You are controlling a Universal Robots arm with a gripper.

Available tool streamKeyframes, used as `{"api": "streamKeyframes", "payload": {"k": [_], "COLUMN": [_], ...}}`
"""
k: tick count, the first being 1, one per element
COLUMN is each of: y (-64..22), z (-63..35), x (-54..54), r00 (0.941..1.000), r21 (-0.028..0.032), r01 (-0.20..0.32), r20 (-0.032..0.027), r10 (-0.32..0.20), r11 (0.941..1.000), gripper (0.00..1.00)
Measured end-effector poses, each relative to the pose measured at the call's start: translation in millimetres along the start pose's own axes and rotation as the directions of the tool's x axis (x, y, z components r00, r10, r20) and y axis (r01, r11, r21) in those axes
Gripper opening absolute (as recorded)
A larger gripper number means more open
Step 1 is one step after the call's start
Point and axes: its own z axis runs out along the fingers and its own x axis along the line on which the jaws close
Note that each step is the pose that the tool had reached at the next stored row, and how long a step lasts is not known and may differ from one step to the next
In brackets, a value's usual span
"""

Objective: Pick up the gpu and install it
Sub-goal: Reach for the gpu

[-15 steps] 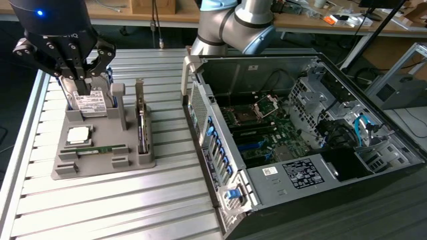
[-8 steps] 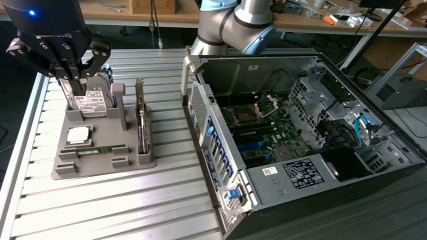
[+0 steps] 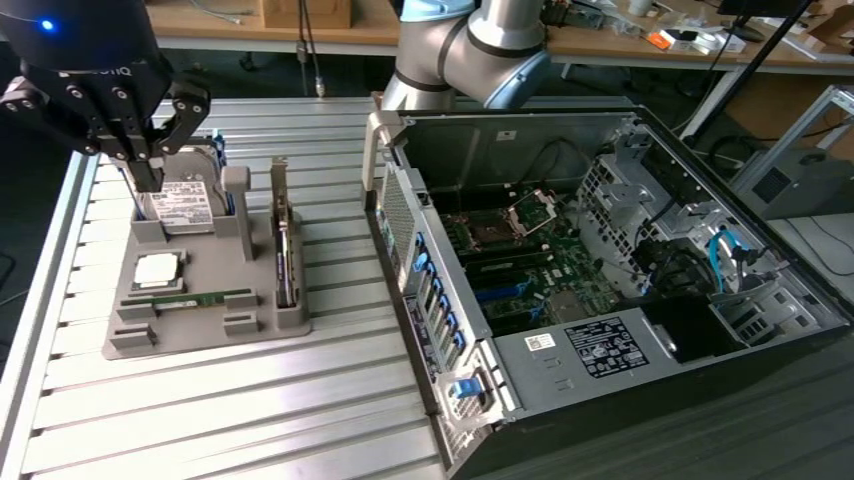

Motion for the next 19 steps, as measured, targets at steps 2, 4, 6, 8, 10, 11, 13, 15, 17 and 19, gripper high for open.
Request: {"api": "streamKeyframes", "payload": {"k": [2,4,6,8,10,11,13,15,17,19], "y": [-0.1,-0.2,-0.4,-0.6,-0.7,-0.8,-1.0,-1.1,-1.3,-1.5], "z": [-0.1,-0.1,-0.1,-0.1,-0.1,-0.1,-0.2,-0.2,-0.2,-0.3], "x": [1.9,3.4,5.8,8.2,9.8,10.7,12.9,15.0,17.2,19.6], "r00": [1.0000,1.0000,1.0000,1.0000,1.0000,1.0000,1.0000,1.0000,1.0000,1.0000], "r21": [0.0001,0.0001,0.0000,0.0001,0.0000,0.0000,0.0000,0.0000,0.0000,0.0000], "r01": [0.000,0.000,0.000,0.000,0.000,0.000,0.000,0.000,0.000,0.000], "r20": [-0.0001,-0.0001,0.0000,-0.0001,0.0000,0.0000,0.0000,0.0000,0.0000,0.0000], "r10": [0.000,0.000,0.000,0.000,0.000,0.000,0.000,0.000,0.000,0.000], "r11": [1.0000,1.0000,1.0000,1.0000,1.0000,1.0000,1.0000,1.0000,1.0000,1.0000], "gripper": [0.11,0.11,0.11,0.11,0.11,0.11,0.11,0.11,0.11,0.11]}}
